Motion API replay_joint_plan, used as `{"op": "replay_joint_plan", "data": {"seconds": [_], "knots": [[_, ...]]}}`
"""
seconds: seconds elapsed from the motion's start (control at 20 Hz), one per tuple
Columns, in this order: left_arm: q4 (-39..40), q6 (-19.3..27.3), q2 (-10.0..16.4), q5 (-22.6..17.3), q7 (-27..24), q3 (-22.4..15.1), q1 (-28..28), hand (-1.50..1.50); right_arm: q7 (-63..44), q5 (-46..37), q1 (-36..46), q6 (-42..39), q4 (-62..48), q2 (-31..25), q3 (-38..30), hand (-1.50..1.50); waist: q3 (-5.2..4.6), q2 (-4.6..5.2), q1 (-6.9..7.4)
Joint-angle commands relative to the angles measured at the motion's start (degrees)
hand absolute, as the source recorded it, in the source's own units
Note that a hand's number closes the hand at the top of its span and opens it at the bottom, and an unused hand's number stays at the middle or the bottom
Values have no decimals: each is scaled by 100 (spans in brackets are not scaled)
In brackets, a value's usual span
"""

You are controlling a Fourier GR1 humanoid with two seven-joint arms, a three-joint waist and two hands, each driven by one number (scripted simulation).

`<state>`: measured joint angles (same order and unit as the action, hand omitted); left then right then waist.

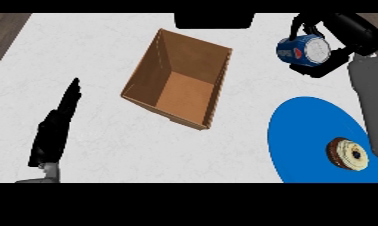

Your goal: Pick the can from the plate and place it in the cardboard box

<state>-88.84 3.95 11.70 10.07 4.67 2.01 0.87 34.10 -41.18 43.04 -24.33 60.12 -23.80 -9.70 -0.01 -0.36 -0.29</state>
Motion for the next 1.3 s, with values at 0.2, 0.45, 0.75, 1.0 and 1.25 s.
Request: {"op": "replay_joint_plan", "data": {"seconds": [0.2, 0.45, 0.75, 1.0, 1.25], "knots": [[46, -11, -38, 23, 7, 64, -107, 0, -975, 1021, 263, -1088, 1252, 595, -98, 150, -2, 21, 23], [236, -76, -98, 28, -399, 38, 123, 0, -2640, 1236, 579, -1351, 2293, 1343, 211, 150, -5, 10, 20], [63, 84, -243, 238, 144, -81, -299, 0, -3348, 846, 972, -880, 1999, 1992, 768, 150, -1, 33, 64], [-33, -12, -166, 227, -49, -13, 9, 0, -3705, 598, 1332, -797, 1463, 2323, 1112, 150, -2, 35, 92], [-204, -10, -290, 253, 186, -130, -62, 0, -3455, 455, 1125, 449, 514, 2373, 2180, 150, 0, 53, 162]]}}
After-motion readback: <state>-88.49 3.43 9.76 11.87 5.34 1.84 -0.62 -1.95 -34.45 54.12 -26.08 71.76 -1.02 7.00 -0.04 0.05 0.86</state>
